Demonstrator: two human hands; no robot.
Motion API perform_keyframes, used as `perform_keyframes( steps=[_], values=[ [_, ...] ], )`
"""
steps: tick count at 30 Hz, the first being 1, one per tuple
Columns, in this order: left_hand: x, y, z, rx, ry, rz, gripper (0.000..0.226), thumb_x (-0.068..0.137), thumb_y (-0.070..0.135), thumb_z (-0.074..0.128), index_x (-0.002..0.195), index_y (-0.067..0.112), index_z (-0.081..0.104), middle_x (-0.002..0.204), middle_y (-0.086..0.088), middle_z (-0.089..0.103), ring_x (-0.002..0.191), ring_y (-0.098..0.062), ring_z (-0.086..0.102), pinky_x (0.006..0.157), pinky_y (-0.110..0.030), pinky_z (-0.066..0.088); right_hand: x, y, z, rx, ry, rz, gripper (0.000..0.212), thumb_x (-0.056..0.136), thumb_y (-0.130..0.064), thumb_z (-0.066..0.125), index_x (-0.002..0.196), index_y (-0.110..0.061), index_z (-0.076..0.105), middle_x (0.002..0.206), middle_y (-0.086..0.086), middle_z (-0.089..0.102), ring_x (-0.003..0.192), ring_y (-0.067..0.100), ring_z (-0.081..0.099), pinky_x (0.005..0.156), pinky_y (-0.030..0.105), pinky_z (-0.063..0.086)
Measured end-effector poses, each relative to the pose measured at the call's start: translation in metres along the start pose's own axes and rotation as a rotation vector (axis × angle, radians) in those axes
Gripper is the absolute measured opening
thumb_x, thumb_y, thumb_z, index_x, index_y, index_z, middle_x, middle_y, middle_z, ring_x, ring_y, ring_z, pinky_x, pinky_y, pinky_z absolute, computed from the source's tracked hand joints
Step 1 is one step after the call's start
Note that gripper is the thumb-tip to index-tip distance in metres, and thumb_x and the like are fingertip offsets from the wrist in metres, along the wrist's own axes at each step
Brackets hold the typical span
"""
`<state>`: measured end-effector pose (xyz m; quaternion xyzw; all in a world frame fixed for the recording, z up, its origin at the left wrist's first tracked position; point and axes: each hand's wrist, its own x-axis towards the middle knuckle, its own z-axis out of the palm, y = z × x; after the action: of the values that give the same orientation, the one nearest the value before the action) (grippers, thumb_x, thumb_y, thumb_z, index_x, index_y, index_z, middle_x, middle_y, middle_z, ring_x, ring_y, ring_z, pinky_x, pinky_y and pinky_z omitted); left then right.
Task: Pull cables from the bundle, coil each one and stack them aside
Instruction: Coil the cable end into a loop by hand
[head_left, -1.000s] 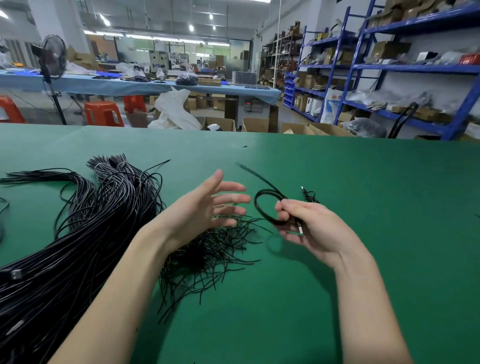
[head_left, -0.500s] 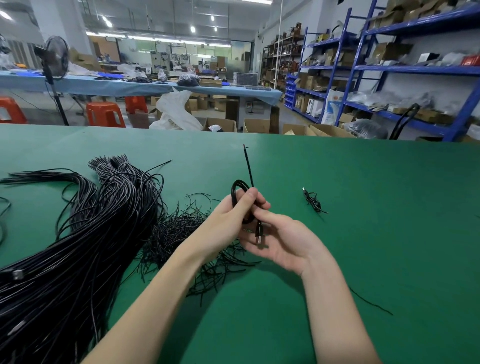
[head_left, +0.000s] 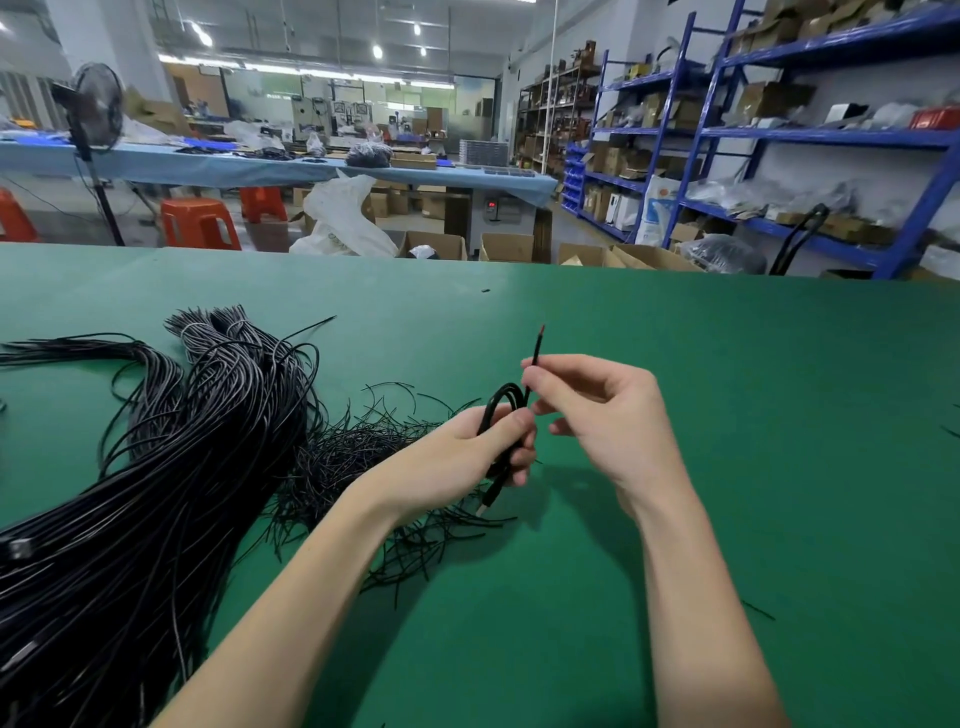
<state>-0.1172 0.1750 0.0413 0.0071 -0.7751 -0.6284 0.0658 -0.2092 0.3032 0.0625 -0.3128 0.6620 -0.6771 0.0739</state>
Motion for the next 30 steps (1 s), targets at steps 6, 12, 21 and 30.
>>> perform_keyframes(
  steps=[6,12,21,30],
  values=[
    [0.000,0.001,0.002,0.044,-0.009,-0.002,0.026,0.110,0.026,0.038,0.095,0.007,0.048,0.078,0.000,0.048,0.069,-0.016,0.050,0.073,-0.029,0.045,0.002,0.007,0.002,0.040,-0.002,0.128,0.004,0.085,-0.014,0.080,0.089,-0.012,0.081,0.080,0.009,0.078,0.068,0.016,0.068,0.066,0.024,0.058],
    [0.002,-0.002,0.005,0.058,-0.006,-0.023,0.025,0.110,0.024,0.037,0.089,0.012,0.040,0.071,0.002,0.038,0.061,-0.012,0.046,0.058,-0.022,0.044,-0.001,0.007,-0.002,-0.006,-0.040,0.183,0.003,0.086,-0.016,0.079,0.087,-0.015,0.082,0.081,0.002,0.079,0.070,0.007,0.069,0.063,0.019,0.056],
    [0.005,-0.007,0.000,0.399,0.111,-0.063,0.033,0.107,0.038,0.039,0.079,0.021,0.046,0.053,0.016,0.039,0.048,-0.009,0.033,0.048,-0.022,0.031,-0.004,0.005,-0.005,-0.140,-0.211,0.202,0.016,0.087,-0.039,0.075,0.088,-0.025,0.083,0.087,-0.006,0.079,0.087,0.014,0.075,0.078,0.030,0.061],
    [0.001,-0.003,-0.010,0.484,0.058,-0.036,0.033,0.105,0.039,0.045,0.104,0.010,0.060,0.058,0.011,0.036,0.047,-0.008,0.035,0.047,-0.022,0.032,-0.002,0.015,0.003,0.068,-0.140,0.323,0.005,0.080,-0.025,0.083,0.080,-0.019,0.083,0.083,0.000,0.079,0.068,0.005,0.063,0.072,0.017,0.058]
  ],
)
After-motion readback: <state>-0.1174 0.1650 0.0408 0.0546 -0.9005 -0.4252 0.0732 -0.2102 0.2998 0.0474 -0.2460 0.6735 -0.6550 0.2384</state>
